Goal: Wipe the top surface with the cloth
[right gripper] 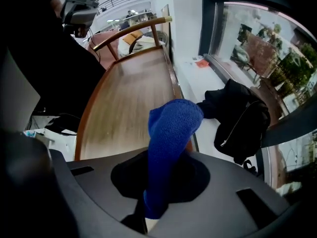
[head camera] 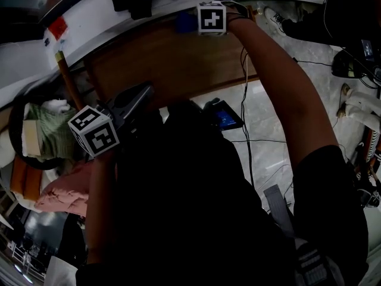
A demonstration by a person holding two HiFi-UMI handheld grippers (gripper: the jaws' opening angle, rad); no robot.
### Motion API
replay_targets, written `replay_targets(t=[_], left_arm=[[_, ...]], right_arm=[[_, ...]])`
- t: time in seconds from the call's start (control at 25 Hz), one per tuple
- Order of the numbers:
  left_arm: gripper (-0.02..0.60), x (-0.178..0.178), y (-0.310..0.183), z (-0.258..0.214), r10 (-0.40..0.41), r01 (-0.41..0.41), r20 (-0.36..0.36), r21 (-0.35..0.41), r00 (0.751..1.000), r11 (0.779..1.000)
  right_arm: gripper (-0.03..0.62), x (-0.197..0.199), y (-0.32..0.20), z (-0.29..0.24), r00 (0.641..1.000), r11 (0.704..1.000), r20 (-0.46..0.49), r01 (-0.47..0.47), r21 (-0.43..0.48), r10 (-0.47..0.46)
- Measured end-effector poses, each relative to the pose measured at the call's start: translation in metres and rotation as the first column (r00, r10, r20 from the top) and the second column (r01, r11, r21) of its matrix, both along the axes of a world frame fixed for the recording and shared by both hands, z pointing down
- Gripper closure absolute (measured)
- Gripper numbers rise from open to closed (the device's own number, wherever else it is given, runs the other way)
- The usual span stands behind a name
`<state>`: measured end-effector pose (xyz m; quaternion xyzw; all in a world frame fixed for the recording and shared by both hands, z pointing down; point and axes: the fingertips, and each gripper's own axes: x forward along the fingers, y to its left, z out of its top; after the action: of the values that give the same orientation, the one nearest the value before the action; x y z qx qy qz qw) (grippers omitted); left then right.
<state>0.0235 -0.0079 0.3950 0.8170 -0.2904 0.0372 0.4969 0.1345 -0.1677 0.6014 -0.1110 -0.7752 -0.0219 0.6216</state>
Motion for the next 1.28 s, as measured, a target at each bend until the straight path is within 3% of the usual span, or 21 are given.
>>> replay_targets(t=[0.32, 0.56, 0.88, 1.08, 1.28], left_arm=[[0.571, 0.002, 0.003, 0.003, 0.018, -0.018, 0.004, -0.008, 1.000, 1.000], [0.571, 0.003, 0.004, 0.004, 0.020, -0.020, -0.001, -0.018, 1.000, 1.000], [0.571, 0.010, 0.009, 0.005, 0.040, -0.040, -0.008, -0.026, 0.999, 0.999], [0.571, 0.009, 0.010, 0.004, 0.041, -0.041, -0.005, -0.021, 0.999, 0.999], [0.571, 0.008, 0.009, 0.002, 0.024, -0.024, -0.009, -0.018, 1.000, 1.000]], right_arm=[[0.534, 0.027, 0.077, 0.005, 0.991, 0.974, -0.104, 0.057, -0.218, -0.081], [0.534, 0.039, 0.120, 0.013, 0.984, 0.964, -0.120, 0.100, -0.245, -0.132], [0.534, 0.056, 0.196, 0.005, 0.987, 0.916, -0.106, 0.071, -0.395, -0.122], [0.534, 0.059, 0.197, 0.009, 0.987, 0.940, -0.095, 0.092, -0.328, -0.130], [0.534, 0.068, 0.225, 0.006, 0.983, 0.906, -0.116, 0.079, -0.416, -0.139]])
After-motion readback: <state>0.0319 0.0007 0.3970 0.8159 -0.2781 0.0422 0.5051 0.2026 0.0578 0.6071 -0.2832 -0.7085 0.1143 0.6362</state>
